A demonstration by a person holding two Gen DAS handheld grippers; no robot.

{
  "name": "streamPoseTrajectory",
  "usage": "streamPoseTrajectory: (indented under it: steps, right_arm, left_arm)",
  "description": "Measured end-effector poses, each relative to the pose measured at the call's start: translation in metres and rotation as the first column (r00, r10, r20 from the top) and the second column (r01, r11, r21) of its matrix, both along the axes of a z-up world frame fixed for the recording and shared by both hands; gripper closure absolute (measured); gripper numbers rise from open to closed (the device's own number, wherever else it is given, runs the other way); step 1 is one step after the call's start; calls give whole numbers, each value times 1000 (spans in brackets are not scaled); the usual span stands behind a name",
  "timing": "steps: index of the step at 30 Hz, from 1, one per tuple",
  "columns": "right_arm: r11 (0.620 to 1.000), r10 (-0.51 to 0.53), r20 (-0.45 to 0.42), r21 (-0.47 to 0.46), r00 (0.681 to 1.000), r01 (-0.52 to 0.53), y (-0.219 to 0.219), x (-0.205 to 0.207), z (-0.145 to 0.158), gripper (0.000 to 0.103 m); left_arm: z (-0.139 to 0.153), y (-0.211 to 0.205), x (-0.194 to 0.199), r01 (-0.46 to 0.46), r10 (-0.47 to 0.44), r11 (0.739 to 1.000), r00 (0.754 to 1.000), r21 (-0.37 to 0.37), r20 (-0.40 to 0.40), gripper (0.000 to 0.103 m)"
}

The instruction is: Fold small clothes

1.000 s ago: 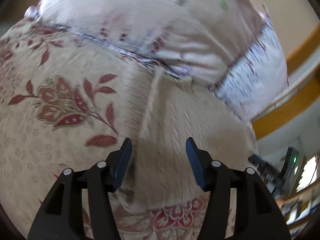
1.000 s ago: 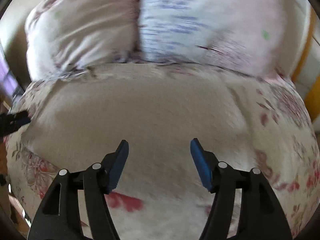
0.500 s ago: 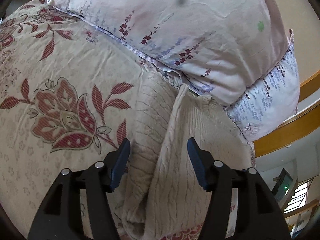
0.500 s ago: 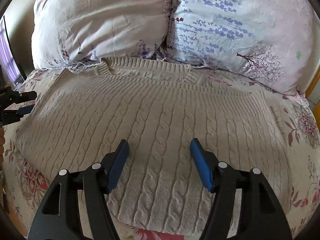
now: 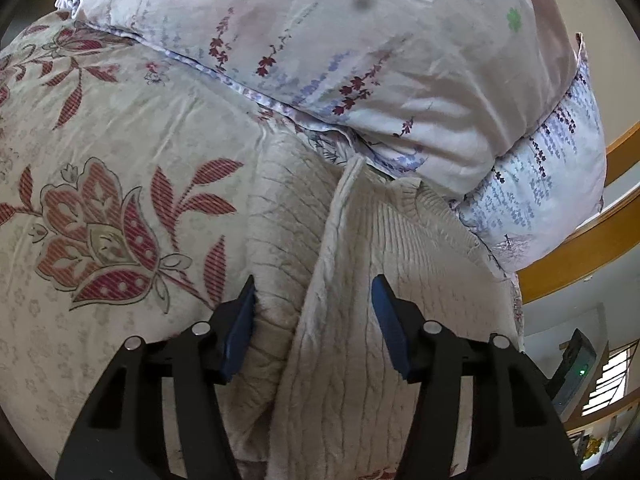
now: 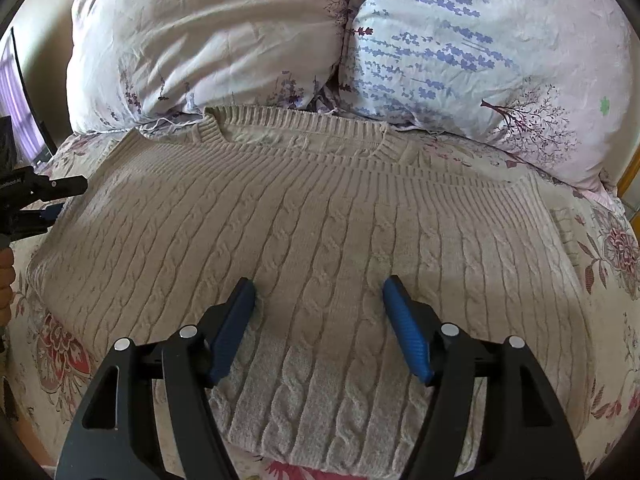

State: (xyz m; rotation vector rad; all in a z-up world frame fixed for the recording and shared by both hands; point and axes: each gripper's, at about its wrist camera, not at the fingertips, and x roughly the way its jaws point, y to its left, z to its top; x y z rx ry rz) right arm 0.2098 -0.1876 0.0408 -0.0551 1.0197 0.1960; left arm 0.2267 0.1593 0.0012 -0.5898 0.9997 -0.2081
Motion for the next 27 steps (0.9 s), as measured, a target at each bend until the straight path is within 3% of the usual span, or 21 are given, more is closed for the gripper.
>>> streamPoseTrajectory:
  steps: [5, 9, 14, 23, 27]
  right_arm:
    - [1000, 5, 4, 7, 1000, -6, -1, 0, 0, 34]
    - [1000, 4, 7, 11, 1000, -5, -1, 0, -1, 34]
    - [1000, 5, 7, 27, 1000, -5, -2, 0, -2, 33]
    - [994, -41, 25, 105, 999, 39, -25, -13, 10, 31]
    - [986, -98, 45, 140, 994, 91, -52, -22, 18, 28]
  left_arm:
    - [-4, -1, 1, -7, 7, 999, 1000, -43, -16, 65]
    - [-6, 1, 3, -7, 5, 996, 1000, -84, -25, 70]
    - [-6, 8, 0, -30, 26, 982, 999, -187, -25, 83]
    - [54, -24, -5, 65, -32, 959, 992, -274, 126, 87]
    - [81, -53, -3, 143, -84, 937, 978, -319, 191, 87]
